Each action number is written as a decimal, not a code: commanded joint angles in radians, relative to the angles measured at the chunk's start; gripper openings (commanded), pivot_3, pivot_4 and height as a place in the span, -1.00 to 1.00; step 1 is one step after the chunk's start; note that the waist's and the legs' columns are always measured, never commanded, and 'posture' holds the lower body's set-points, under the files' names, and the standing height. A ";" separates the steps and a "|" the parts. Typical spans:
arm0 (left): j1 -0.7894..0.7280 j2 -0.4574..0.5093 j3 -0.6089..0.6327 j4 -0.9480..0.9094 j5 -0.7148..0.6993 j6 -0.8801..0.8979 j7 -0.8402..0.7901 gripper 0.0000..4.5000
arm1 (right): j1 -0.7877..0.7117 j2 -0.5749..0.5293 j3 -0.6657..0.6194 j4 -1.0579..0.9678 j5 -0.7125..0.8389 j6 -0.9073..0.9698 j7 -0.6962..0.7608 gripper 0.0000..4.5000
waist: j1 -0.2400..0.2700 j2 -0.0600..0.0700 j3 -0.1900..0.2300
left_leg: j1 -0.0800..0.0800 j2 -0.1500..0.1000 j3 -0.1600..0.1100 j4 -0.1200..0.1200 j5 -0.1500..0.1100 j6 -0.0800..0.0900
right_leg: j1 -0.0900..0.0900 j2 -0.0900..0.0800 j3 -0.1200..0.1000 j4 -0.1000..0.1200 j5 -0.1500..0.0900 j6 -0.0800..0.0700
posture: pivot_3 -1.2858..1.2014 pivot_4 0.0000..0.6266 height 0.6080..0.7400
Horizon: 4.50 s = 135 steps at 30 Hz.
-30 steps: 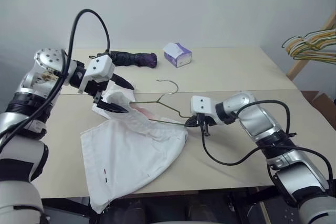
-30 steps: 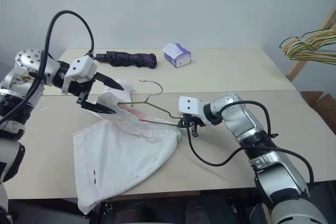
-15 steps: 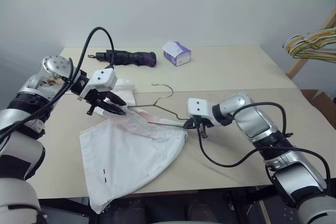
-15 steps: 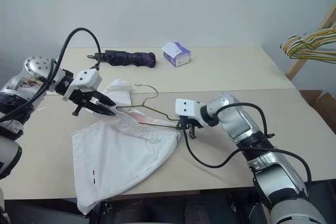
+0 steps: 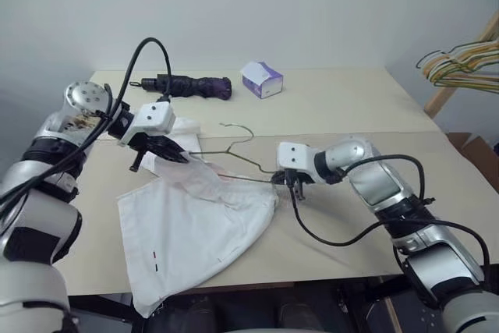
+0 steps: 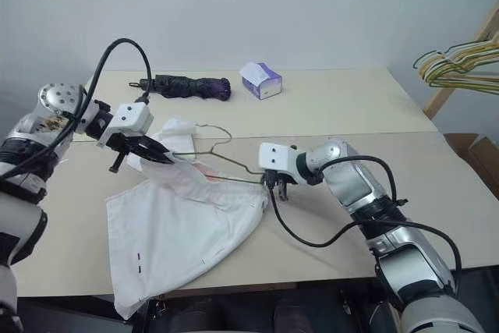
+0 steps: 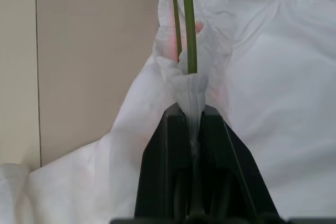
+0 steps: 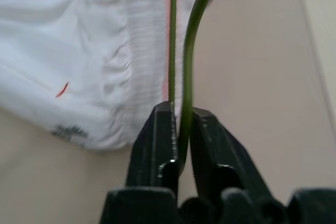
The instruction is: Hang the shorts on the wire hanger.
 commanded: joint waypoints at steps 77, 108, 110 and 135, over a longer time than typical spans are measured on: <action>0.006 0.054 0.232 -0.033 0.052 -0.001 -0.012 -1.00 | 0.305 -0.037 -0.329 -0.293 0.224 0.226 -0.539 -0.99 | -0.046 -0.001 0.000 | -0.004 0.005 -0.005 0.006 -0.001 0.002 | 0.000 0.005 0.000 0.002 0.000 0.000 | -0.04 -1.00 1.00; 0.015 -0.091 0.441 -0.043 0.224 0.001 0.023 -1.00 | -0.099 -0.141 -0.018 -0.425 -0.233 0.134 -0.140 -0.99 | -0.048 0.000 0.000 | -0.004 0.006 -0.004 0.007 -0.001 0.002 | -0.001 0.006 0.000 0.002 0.001 -0.001 | -0.04 -1.00 1.00; 0.020 -0.098 0.447 -0.060 0.219 0.010 0.021 -1.00 | -0.099 -0.121 -0.021 -0.429 -0.232 0.146 -0.142 -0.99 | -0.047 -0.001 0.000 | -0.004 0.006 -0.004 0.007 -0.001 0.002 | -0.001 0.006 0.000 0.002 0.001 -0.001 | -0.04 -1.00 1.00; 0.042 -0.091 0.474 -0.124 0.163 0.013 -0.012 -1.00 | -0.032 -0.030 -0.173 -0.285 0.054 0.170 -0.089 0.26 | -0.051 -0.001 0.000 | -0.004 0.006 -0.005 0.007 -0.001 0.002 | 0.000 0.006 -0.001 0.003 0.001 -0.001 | -0.04 -1.00 1.00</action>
